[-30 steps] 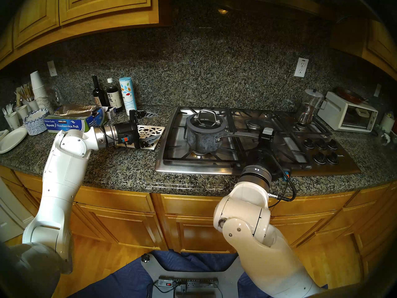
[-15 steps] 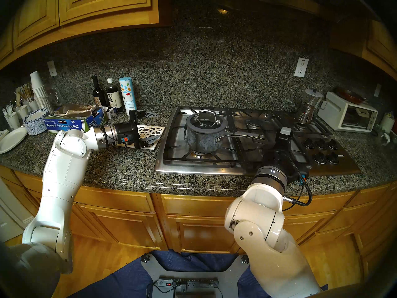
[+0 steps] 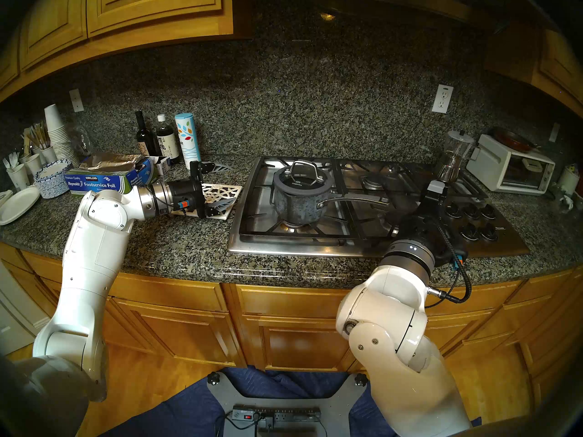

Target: Pick up the pot, put it on the stove, take off the pot lid

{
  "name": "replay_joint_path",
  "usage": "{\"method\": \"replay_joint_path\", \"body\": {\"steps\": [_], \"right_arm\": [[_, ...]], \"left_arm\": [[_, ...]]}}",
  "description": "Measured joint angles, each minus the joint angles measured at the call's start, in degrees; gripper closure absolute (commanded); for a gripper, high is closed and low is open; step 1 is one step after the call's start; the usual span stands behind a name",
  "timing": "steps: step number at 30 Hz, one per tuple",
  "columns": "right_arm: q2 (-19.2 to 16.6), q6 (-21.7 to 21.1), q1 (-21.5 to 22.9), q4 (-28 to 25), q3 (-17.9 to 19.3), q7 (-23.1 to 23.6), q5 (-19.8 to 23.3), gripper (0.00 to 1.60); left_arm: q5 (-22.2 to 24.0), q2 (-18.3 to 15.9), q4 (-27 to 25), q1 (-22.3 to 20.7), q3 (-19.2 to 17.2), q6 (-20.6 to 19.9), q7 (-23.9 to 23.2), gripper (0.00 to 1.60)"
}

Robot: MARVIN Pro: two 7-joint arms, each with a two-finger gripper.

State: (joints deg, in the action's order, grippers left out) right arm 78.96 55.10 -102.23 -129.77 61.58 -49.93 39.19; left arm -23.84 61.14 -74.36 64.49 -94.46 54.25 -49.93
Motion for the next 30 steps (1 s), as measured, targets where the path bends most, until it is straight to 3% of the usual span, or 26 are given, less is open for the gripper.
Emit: {"method": "replay_joint_path", "body": {"steps": [18, 30], "right_arm": [[0.13, 0.00, 0.01, -0.06, 0.00, 0.00, -1.45, 0.00], [0.12, 0.00, 0.01, -0.04, 0.05, 0.00, -1.44, 0.00]], "left_arm": [[0.01, 0.00, -0.10, 0.04, -0.03, 0.02, 0.00, 0.00], [0.29, -1.72, -4.53, 0.84, -1.51, 0.73, 0.58, 0.00]]}}
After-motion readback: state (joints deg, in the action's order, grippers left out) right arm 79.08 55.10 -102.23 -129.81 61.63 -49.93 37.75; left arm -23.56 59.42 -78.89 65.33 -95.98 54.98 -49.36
